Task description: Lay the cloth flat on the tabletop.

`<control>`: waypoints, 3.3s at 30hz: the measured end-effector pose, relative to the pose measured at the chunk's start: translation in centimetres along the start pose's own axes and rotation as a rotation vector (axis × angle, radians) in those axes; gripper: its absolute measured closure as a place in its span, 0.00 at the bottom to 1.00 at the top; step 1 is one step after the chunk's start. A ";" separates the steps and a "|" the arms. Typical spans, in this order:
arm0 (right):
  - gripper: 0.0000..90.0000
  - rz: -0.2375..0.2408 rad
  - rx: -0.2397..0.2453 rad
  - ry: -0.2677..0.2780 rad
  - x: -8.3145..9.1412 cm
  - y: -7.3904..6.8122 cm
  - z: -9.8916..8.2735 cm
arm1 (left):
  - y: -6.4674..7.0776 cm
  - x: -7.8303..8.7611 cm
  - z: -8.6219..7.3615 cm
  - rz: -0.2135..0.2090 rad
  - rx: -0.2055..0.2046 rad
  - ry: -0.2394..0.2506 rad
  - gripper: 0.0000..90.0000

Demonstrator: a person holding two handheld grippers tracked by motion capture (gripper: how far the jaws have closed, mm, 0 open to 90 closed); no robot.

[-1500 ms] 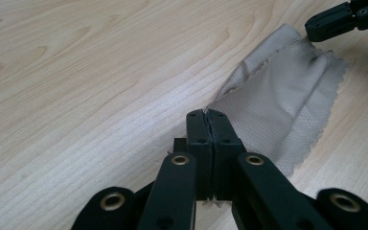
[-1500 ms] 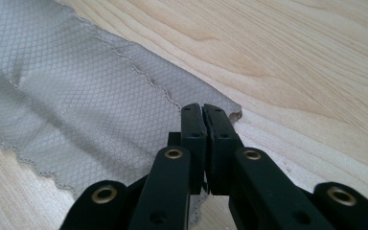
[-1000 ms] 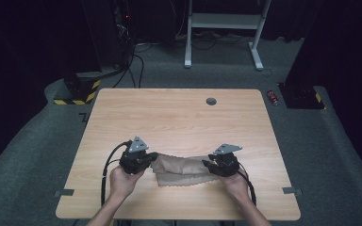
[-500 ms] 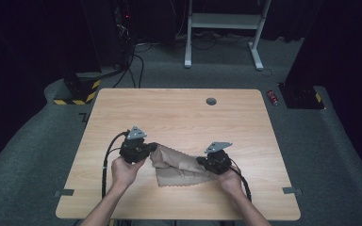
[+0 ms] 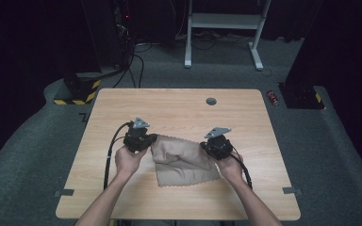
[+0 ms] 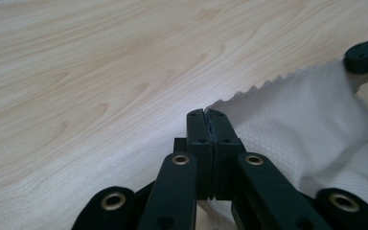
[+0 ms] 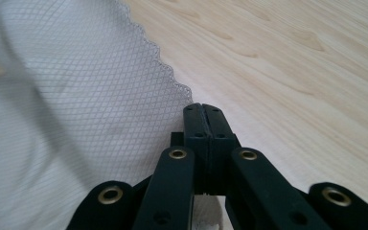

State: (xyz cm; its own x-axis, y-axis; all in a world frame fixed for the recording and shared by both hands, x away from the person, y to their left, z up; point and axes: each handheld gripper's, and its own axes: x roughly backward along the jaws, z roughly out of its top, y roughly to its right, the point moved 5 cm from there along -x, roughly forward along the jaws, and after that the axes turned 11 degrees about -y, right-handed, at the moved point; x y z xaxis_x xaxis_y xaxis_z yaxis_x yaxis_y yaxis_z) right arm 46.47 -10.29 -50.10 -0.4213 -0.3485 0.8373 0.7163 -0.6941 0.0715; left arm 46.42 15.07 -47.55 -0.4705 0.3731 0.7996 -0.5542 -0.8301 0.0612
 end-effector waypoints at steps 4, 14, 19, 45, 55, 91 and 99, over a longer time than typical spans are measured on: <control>1.00 -0.035 -0.018 -0.020 -1.1 1.0 1.2 | -1.3 -1.8 0.9 0.027 0.017 -0.015 0.99; 0.99 -0.090 -0.097 -0.064 -5.7 4.6 4.0 | -4.2 -7.3 1.9 0.093 0.069 -0.120 0.99; 0.84 -0.085 -0.167 -0.075 -6.4 5.5 3.1 | -4.7 -8.4 1.8 0.131 0.086 -0.139 0.91; 0.97 -0.147 -0.308 -0.067 -5.6 7.4 1.1 | -0.8 -3.6 -6.3 0.034 0.110 -0.127 0.62; 0.81 -0.065 -0.213 -0.020 -1.9 3.2 -2.4 | 3.0 -1.2 -9.2 -0.054 0.056 -0.110 0.61; 0.72 -0.023 -0.126 -0.002 -1.1 -1.8 -7.6 | 8.7 -8.0 1.8 -0.189 -0.132 -0.262 0.84; 0.73 -0.023 -0.127 0.007 -1.1 -1.8 -7.7 | 7.9 -4.6 -0.1 -0.151 -0.114 -0.163 0.75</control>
State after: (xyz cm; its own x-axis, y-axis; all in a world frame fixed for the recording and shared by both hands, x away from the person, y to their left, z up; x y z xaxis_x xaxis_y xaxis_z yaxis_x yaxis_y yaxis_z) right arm 41.36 -13.51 -55.31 -0.4405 -0.3358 0.8326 0.6307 -0.7757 0.0208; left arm 44.16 6.87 -50.77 -0.2644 0.4098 0.8730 -0.6879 -0.7146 0.1272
